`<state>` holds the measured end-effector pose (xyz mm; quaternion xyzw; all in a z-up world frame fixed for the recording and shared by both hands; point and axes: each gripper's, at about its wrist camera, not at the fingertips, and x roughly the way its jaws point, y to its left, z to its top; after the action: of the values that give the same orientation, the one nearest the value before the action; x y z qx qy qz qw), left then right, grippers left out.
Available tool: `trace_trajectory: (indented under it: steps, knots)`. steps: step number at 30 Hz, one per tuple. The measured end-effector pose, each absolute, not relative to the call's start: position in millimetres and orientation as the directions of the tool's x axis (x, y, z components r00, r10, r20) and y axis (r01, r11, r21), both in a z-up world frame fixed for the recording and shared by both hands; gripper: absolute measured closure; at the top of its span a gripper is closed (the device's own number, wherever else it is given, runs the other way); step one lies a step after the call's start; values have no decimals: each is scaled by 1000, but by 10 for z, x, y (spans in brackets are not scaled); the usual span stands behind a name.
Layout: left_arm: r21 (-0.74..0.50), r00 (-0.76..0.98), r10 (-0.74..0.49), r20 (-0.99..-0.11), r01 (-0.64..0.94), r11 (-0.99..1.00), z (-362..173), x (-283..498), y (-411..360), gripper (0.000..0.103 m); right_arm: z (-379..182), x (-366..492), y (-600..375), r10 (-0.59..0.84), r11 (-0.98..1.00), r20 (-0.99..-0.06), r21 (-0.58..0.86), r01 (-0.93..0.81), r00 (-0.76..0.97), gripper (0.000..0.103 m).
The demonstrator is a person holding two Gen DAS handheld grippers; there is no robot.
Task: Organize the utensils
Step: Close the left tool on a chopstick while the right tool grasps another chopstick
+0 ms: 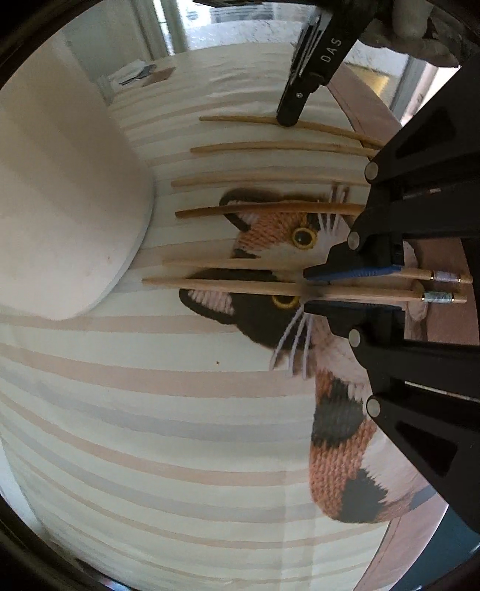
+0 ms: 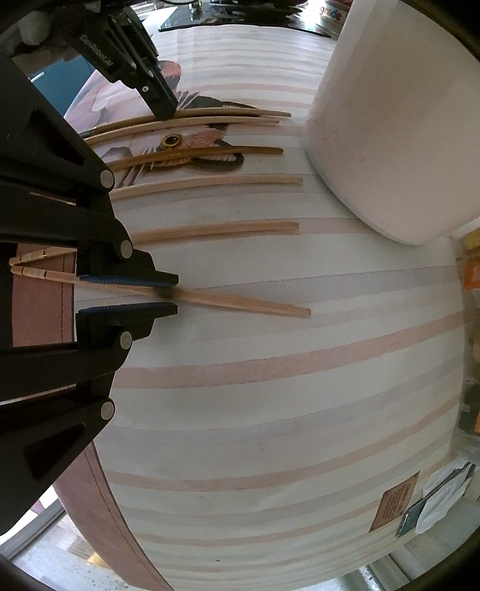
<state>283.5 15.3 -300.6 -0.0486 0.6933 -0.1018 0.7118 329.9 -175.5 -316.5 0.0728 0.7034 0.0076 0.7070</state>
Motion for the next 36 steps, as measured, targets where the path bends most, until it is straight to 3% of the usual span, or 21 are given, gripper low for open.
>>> trace_trajectory:
  steps: [6, 12, 19, 28, 32, 36]
  knots:
    - [-143, 45, -149, -988, 116, 983, -3019, 2845, -29, 99, -3155, 3304, -1663, 67, 996, -998, 67, 53, 10, 94]
    - [-96, 51, -96, -994, 7, 995, -3002, 2858, 265, 99, -3121, 3305, -1630, 43, 999, -999, 43, 25, 1, 94]
    - [-149, 9, -149, -989, -80, 985, -3024, 2821, 543, 98, -3119, 3316, -1708, 33, 999, -999, 33, 9, -12, 94]
    - [-128, -10, -129, -992, -48, 991, -3050, 2850, 485, 97, -3144, 3263, -1651, -16, 999, -999, -13, -53, -52, 89]
    - [-104, 0, -104, -995, -8, 995, -3025, 2852, 465, 97, -3107, 3265, -1491, -79, 985, -997, -77, -157, -9, 95]
    - [-78, 16, -78, -997, 38, 996, -3051, 3002, 246, 98, -3065, 3293, -1394, -121, 976, -993, -118, -184, -7, 96]
